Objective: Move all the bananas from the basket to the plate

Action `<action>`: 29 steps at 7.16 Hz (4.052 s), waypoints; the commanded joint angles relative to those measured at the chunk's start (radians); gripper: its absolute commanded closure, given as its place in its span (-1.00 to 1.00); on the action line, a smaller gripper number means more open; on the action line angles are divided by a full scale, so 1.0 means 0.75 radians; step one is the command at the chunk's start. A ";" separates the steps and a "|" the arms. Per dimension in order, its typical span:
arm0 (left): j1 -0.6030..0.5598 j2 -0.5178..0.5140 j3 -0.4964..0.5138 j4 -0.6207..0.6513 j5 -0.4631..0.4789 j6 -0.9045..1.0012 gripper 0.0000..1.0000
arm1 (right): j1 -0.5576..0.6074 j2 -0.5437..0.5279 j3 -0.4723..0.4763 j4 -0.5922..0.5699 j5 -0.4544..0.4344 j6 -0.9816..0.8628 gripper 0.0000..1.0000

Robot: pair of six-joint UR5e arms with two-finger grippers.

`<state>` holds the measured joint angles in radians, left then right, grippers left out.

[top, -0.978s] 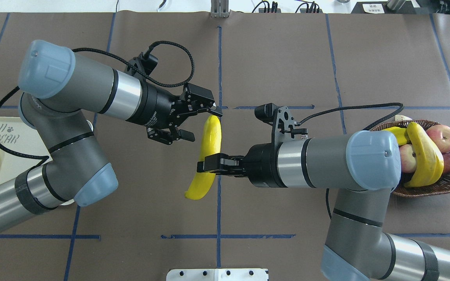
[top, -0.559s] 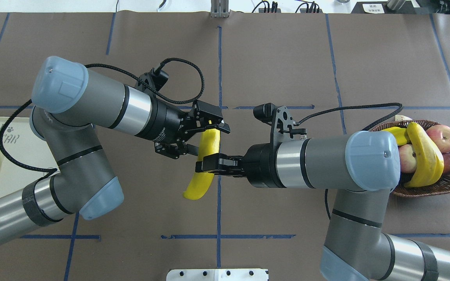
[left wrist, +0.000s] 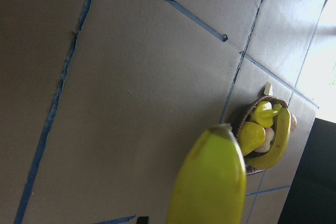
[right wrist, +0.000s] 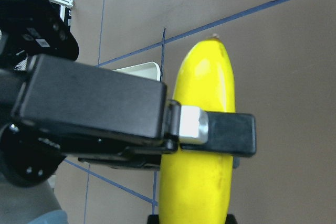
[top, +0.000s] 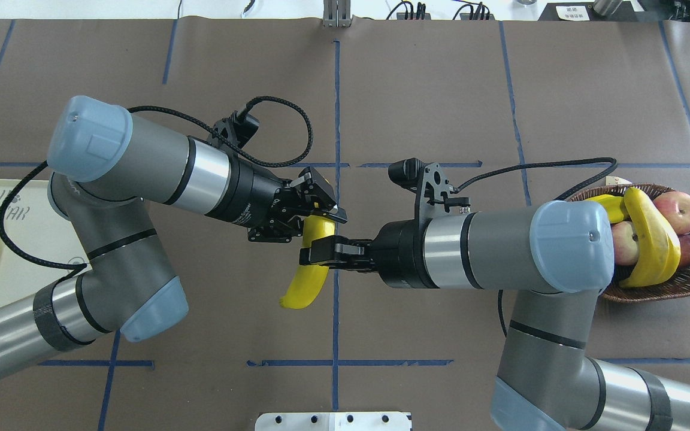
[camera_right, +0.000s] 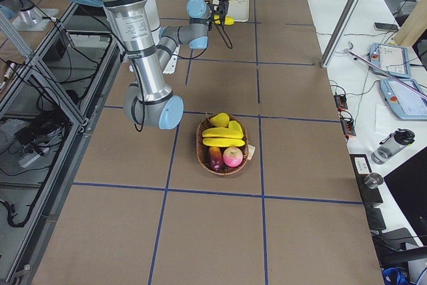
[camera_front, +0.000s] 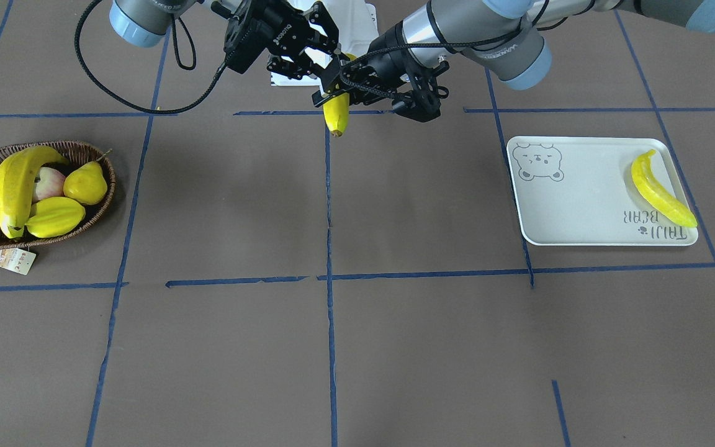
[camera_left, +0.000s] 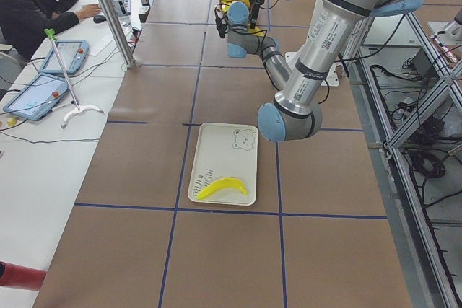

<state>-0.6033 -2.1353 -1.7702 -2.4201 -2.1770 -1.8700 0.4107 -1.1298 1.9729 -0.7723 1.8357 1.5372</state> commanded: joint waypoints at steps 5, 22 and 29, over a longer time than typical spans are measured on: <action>-0.099 0.073 0.024 0.038 -0.010 0.072 1.00 | -0.012 -0.086 0.108 -0.021 0.009 0.004 -1.00; -0.447 0.867 -0.083 0.514 0.174 1.133 -0.99 | 0.487 -0.686 0.184 -0.292 0.213 -0.405 -1.00; -0.227 0.440 -0.370 1.049 0.133 0.684 -0.99 | 0.642 -1.009 0.090 -0.275 0.248 -0.737 -0.99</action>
<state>-0.8225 -1.7598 -2.0541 -1.6356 -2.0813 -1.2950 0.8600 -1.8696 2.0700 -0.9834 2.0068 1.0534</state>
